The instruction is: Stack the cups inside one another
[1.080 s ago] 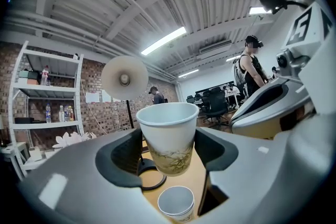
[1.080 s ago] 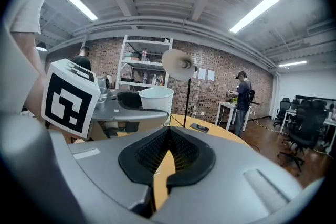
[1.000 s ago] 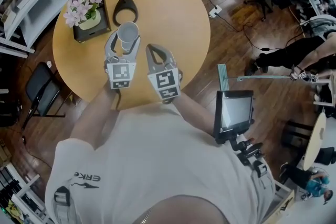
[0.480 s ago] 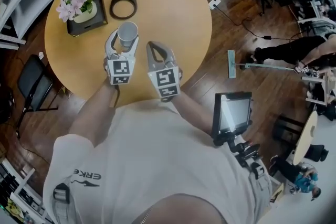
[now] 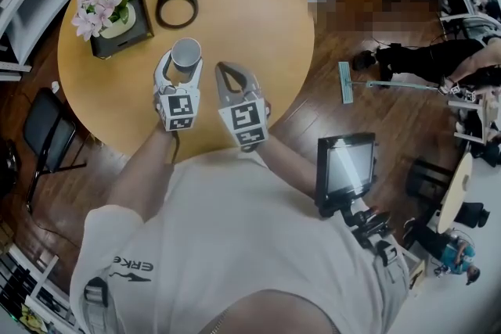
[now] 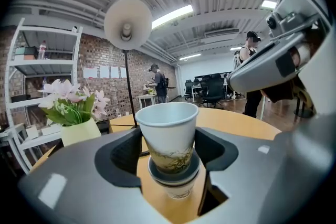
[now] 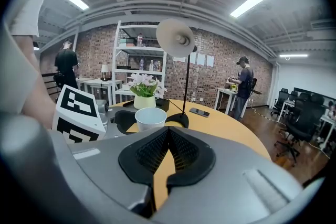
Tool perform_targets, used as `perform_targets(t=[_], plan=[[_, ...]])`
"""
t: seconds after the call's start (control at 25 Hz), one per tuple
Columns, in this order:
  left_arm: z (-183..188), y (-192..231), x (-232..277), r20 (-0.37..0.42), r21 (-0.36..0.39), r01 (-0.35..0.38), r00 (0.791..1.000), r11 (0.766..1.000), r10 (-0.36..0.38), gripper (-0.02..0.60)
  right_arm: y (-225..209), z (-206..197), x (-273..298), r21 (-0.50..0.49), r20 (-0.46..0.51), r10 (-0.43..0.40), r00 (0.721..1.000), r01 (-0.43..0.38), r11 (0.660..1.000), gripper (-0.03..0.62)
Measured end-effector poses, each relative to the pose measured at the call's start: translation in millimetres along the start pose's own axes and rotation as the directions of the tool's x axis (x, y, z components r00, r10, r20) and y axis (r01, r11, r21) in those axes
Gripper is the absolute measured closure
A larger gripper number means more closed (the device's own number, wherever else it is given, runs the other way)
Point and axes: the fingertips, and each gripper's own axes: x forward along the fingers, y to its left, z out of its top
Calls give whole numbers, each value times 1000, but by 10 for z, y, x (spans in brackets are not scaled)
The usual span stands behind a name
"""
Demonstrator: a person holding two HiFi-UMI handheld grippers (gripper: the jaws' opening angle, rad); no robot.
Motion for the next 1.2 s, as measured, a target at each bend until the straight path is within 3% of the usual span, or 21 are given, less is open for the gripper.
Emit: perform_targets(t=[0.68, 1.0, 1.2], plan=[[-230, -77, 52, -52, -17, 50, 997, 999, -50, 270, 49, -11, 40, -9, -10, 8, 1000, -8, 1000, 580], [-239, -101, 30, -51, -27, 74, 996, 997, -75, 224, 55, 1, 50, -4, -11, 8, 1000, -8, 1000, 580], [-231, -114, -4, -55, -78, 102, 993, 992, -106, 206, 65, 26, 48, -5, -7, 8, 1000, -8, 1000, 580]])
